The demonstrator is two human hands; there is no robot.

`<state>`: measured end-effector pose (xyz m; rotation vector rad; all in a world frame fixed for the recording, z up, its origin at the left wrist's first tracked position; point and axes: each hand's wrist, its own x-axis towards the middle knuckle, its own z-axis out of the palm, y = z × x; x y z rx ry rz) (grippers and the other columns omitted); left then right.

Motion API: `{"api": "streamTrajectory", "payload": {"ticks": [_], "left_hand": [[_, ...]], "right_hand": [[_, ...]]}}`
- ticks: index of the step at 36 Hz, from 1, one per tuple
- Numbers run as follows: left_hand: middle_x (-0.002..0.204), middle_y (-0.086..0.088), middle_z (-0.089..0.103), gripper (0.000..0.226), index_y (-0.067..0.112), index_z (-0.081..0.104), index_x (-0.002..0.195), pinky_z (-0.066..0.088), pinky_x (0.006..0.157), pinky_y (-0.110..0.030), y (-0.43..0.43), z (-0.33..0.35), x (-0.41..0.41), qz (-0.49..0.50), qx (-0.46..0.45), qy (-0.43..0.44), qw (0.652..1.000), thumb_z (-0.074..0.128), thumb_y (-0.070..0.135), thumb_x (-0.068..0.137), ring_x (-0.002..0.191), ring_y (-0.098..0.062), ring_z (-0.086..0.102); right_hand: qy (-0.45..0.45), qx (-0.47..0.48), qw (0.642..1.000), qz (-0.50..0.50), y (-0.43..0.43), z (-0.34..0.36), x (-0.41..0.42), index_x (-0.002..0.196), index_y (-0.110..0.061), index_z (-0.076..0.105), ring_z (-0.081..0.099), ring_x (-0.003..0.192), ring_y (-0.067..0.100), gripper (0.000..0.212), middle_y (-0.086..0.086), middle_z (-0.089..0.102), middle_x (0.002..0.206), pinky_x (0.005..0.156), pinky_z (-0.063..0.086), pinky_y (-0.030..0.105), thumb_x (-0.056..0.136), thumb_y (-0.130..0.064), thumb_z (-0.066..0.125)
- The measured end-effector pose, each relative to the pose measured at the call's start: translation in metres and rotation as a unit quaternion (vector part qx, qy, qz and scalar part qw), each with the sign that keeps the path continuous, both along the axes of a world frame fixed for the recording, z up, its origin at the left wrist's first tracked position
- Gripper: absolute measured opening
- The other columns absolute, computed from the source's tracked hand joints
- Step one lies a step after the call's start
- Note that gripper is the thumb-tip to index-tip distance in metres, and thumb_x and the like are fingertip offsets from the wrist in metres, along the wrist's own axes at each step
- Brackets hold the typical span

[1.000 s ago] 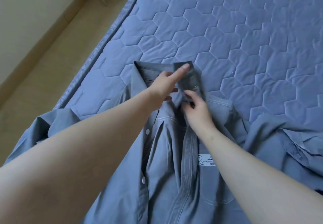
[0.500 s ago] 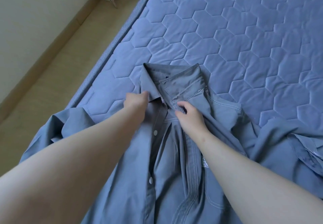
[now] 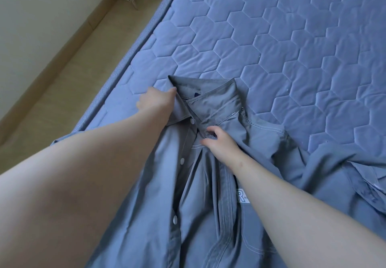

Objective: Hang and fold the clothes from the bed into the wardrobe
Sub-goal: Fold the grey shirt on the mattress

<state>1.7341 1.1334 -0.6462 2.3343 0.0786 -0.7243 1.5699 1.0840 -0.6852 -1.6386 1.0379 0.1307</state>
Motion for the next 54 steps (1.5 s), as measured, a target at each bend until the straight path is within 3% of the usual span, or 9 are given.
{"api": "streamTrajectory", "payload": {"ticks": [10, 14, 19, 29, 36, 41, 44, 51, 54], "left_hand": [[0.071, -0.001, 0.045, 0.031, 0.011, 0.043, 0.072, 0.033, 0.049, -0.022, -0.014, -0.001, -0.006, 0.009, -0.082, 0.161, 0.984, 0.070, 0.023, 0.084, 0.059, -0.012, 0.042], [0.072, -0.004, 0.044, 0.029, 0.010, 0.040, 0.074, 0.036, 0.048, -0.026, -0.015, 0.008, -0.002, 0.024, -0.076, 0.149, 0.986, 0.067, 0.013, 0.083, 0.059, -0.016, 0.043], [0.105, -0.008, 0.062, 0.049, 0.011, 0.055, 0.120, 0.047, 0.062, -0.029, -0.009, 0.023, 0.013, 0.065, -0.130, 0.209, 0.967, 0.069, 0.028, 0.077, 0.078, -0.023, 0.059], [0.063, 0.005, 0.043, 0.031, 0.018, 0.050, 0.066, 0.040, 0.071, -0.021, -0.010, 0.026, 0.039, 0.022, -0.151, 0.310, 0.938, 0.065, 0.039, 0.084, 0.055, -0.011, 0.040], [0.069, 0.001, 0.044, 0.030, 0.020, 0.043, 0.066, 0.036, 0.058, -0.024, -0.009, 0.030, 0.041, -0.198, -0.060, 0.023, 0.978, 0.066, 0.026, 0.085, 0.064, -0.016, 0.044], [0.084, -0.008, 0.039, 0.012, 0.010, 0.040, 0.091, 0.027, 0.052, -0.031, -0.011, 0.038, 0.032, -0.415, 0.144, -0.359, 0.823, 0.041, 0.000, 0.086, 0.065, -0.030, 0.045], [0.089, -0.012, 0.033, 0.025, 0.012, 0.036, 0.094, 0.019, 0.047, -0.029, -0.017, 0.043, 0.021, -0.430, 0.168, -0.381, 0.801, 0.038, -0.009, 0.082, 0.051, -0.021, 0.028], [0.113, -0.011, 0.045, 0.037, 0.015, 0.058, 0.100, 0.035, 0.060, -0.031, -0.041, 0.054, 0.025, -0.342, 0.099, -0.226, 0.907, 0.032, -0.004, 0.084, 0.073, -0.027, 0.045], [0.089, -0.004, 0.051, 0.039, 0.020, 0.058, 0.087, 0.034, 0.051, -0.023, -0.050, 0.062, 0.030, -0.318, 0.061, -0.154, 0.934, 0.029, -0.006, 0.086, 0.063, -0.019, 0.042]], "right_hand": [[-0.003, 0.068, 0.998, -0.009, -0.006, 0.001, 0.000, 0.132, -0.015, 0.047, 0.046, 0.120, 0.015, 0.046, 0.000, 0.051, 0.132, 0.094, 0.033, 0.023, 0.088, -0.019, 0.059], [-0.004, 0.087, 0.996, -0.019, -0.006, 0.003, 0.000, 0.131, -0.014, 0.048, 0.047, 0.113, 0.013, 0.045, -0.001, 0.052, 0.123, 0.092, 0.033, 0.023, 0.088, -0.019, 0.060], [0.001, 0.113, 0.993, -0.025, -0.007, 0.004, 0.000, 0.127, -0.013, 0.051, 0.052, 0.111, 0.015, 0.041, 0.001, 0.057, 0.120, 0.093, 0.038, 0.024, 0.087, -0.018, 0.061], [0.026, 0.145, 0.988, -0.043, -0.013, 0.003, 0.002, 0.131, -0.010, 0.049, 0.051, 0.117, 0.018, 0.048, 0.002, 0.055, 0.125, 0.104, 0.039, 0.032, 0.086, -0.023, 0.062], [0.039, 0.149, 0.988, -0.022, -0.012, 0.005, 0.003, 0.131, -0.014, 0.045, 0.045, 0.118, 0.016, 0.046, 0.002, 0.050, 0.131, 0.096, 0.033, 0.026, 0.089, -0.024, 0.060], [0.049, 0.149, 0.987, -0.017, -0.012, 0.006, 0.004, 0.132, -0.015, 0.044, 0.042, 0.116, 0.017, 0.046, 0.002, 0.046, 0.133, 0.090, 0.030, 0.027, 0.090, -0.027, 0.058], [0.045, 0.153, 0.987, -0.016, -0.013, 0.009, 0.004, 0.133, -0.014, 0.043, 0.040, 0.111, 0.015, 0.046, 0.003, 0.044, 0.135, 0.089, 0.028, 0.026, 0.091, -0.026, 0.057], [0.031, 0.158, 0.987, -0.012, -0.013, 0.015, 0.002, 0.133, -0.012, 0.043, 0.043, 0.106, 0.013, 0.043, 0.002, 0.049, 0.132, 0.087, 0.030, 0.024, 0.092, -0.019, 0.054], [0.025, 0.161, 0.986, -0.025, -0.013, 0.015, 0.003, 0.132, -0.011, 0.044, 0.043, 0.104, 0.013, 0.042, 0.000, 0.049, 0.119, 0.085, 0.029, 0.023, 0.092, -0.019, 0.055]]}}
